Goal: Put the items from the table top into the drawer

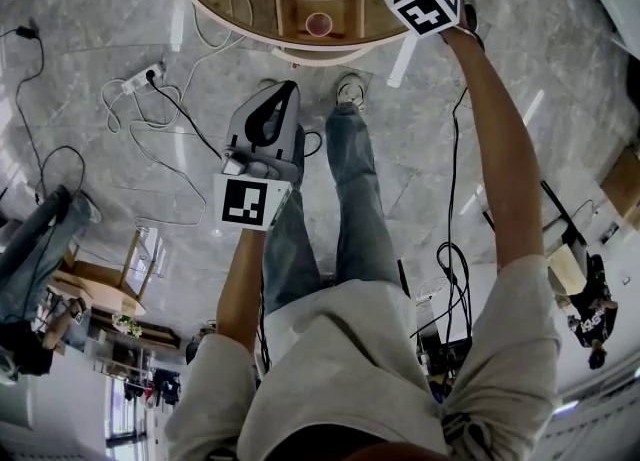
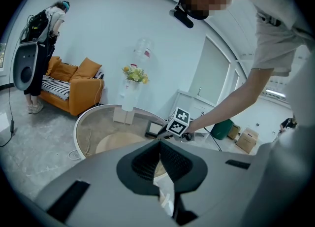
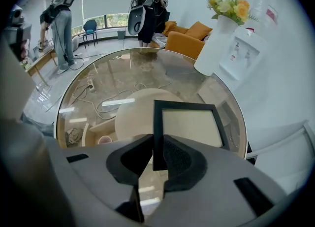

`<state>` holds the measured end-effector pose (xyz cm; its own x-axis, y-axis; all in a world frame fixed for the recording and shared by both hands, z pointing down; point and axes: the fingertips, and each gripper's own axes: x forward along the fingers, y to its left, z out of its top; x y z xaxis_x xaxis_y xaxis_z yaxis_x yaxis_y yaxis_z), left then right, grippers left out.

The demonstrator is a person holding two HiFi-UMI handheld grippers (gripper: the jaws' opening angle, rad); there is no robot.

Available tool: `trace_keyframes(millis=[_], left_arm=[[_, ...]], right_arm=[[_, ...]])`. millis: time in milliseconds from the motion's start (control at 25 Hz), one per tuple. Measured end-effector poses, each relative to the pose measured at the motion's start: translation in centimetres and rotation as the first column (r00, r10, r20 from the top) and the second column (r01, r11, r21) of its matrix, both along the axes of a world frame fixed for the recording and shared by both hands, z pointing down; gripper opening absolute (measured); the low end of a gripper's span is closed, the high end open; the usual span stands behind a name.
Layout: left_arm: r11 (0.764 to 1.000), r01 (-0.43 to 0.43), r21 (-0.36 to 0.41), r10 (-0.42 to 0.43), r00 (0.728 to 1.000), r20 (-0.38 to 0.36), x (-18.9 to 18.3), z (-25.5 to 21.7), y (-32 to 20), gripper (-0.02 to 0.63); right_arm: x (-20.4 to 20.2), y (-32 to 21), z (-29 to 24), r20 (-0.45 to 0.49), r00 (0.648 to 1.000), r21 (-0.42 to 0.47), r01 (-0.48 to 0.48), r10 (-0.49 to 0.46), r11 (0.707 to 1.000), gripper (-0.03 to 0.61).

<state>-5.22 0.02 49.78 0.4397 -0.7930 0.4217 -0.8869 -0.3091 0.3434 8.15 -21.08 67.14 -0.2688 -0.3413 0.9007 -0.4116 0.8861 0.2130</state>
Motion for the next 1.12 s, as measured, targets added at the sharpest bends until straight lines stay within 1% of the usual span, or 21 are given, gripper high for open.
trace_keyframes(millis=[200, 400, 680, 840, 960, 1120], left_arm=[[1.0, -0.002, -0.003, 0.002, 1.0, 0.003, 0.0, 0.2, 0.9, 0.015], [1.0, -0.011, 0.001, 0.011, 1.0, 0.004, 0.8, -0.2, 1.5, 0.015], [0.999, -0.034, 0.019, 0.034, 0.999, 0.007, 2.3, -1.0, 2.2, 0.015], [0.998, -0.059, 0.027, 0.059, 0.998, 0.008, 3.7, -1.1, 2.7, 0.015], [0.995, -0.089, 0.054, 0.089, 0.996, 0.011, 5.2, -1.2, 3.3, 0.015], [0.992, -0.128, 0.023, 0.128, 0.992, 0.002, 7.1, -1.0, 3.8, 0.015]], right_arm=[[0.1, 1.0, -0.6, 0.007, 1.0, 0.051, -0.01, 0.01, 0.999, 0.083], [0.7, 3.0, -3.0, 0.062, 0.998, 0.107, -0.013, 0.006, 0.994, 0.083], [2.1, 7.7, -6.6, 0.115, 0.993, 0.179, 0.005, -0.026, 0.984, 0.084], [2.9, 11.1, -7.9, 0.143, 0.989, 0.194, 0.007, -0.035, 0.981, 0.084], [3.7, 13.5, -8.5, 0.168, 0.986, 0.195, -0.014, -0.019, 0.981, 0.083], [5.3, 16.8, -9.3, 0.195, 0.981, 0.191, -0.06, 0.021, 0.98, 0.084]])
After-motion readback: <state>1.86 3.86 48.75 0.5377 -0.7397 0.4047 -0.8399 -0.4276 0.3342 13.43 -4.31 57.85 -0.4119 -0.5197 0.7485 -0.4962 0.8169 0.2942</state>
